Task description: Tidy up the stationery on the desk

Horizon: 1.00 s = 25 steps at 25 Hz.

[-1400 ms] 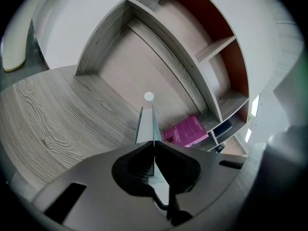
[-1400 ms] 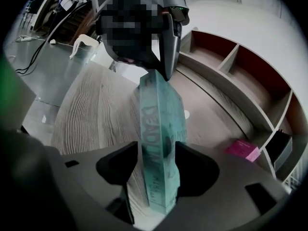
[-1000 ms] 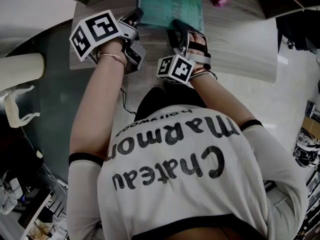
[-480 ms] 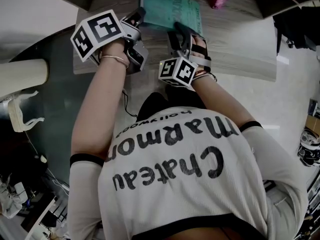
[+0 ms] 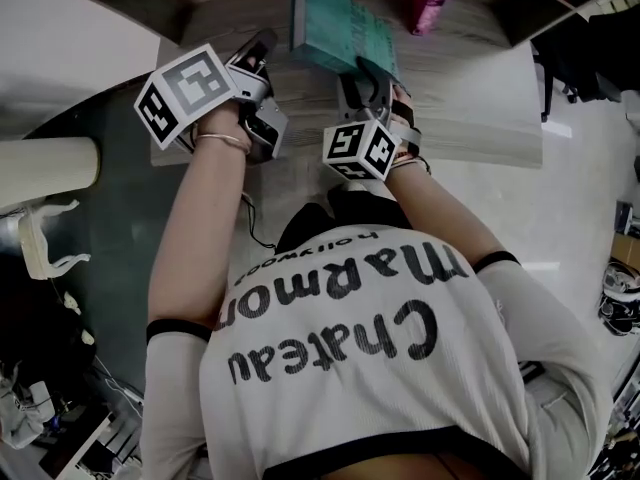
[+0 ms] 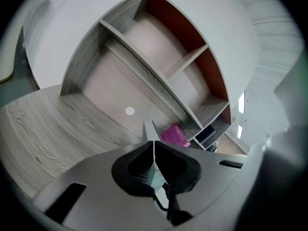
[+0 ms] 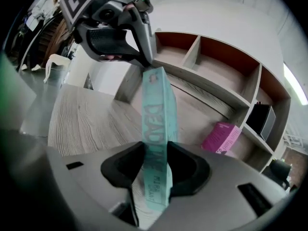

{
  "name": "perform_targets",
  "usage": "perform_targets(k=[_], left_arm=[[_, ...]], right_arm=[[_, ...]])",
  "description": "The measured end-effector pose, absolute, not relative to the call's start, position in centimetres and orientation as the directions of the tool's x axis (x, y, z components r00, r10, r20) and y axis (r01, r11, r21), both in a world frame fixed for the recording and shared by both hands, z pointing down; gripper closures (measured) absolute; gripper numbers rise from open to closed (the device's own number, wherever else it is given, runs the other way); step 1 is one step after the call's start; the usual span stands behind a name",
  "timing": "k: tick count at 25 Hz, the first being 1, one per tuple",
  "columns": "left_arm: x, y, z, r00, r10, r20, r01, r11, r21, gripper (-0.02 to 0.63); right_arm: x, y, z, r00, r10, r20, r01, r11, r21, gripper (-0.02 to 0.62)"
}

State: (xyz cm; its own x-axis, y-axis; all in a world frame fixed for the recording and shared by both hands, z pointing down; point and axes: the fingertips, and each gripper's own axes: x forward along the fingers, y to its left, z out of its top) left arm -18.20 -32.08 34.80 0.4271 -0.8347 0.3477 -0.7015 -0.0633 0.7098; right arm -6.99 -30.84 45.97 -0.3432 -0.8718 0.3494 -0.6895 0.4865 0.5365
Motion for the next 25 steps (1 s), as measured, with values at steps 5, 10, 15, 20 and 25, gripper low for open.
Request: perform_targets(k=[5,10,15,20,25], left_arm=[[-18.5,-31.5,34.0,0.404,-0.859,0.315,-0.718,-0.084,0.691,0.584],[-17.6,-29.4,33.8,0.415,-0.864,0.286,-0.716,-0.117,0.688,0.584],[-15.3,-28.4,34.7,0.449,-0.848,0.281,-0.739,-0.177,0.65,0.584],[-13.8,-28.3,35.0,0.468,-0.84,0.275,-0.753,-0.216,0.622,0.586],[-13.3,-29.0,35.4,0.46,-0.842,0.282,-0.757,-0.207,0.62,0.586]], right_arm=[[-5.2,-31.8,45.3,-0.334,-0.875,0.351,-0.78,0.466,0.419,0.428],[-3.3,-32.2,44.3,-0.335,-0.882,0.332,-0.847,0.436,0.302,0.43],[-0.8,-33.0,44.1,-0.303,-0.895,0.327,-0.885,0.392,0.252,0.43],[0.2,-33.8,43.8,-0.303,-0.898,0.321,-0.896,0.383,0.225,0.43],[1.4,-34.9,44.2,-0.3,-0.897,0.325,-0.921,0.362,0.147,0.43]])
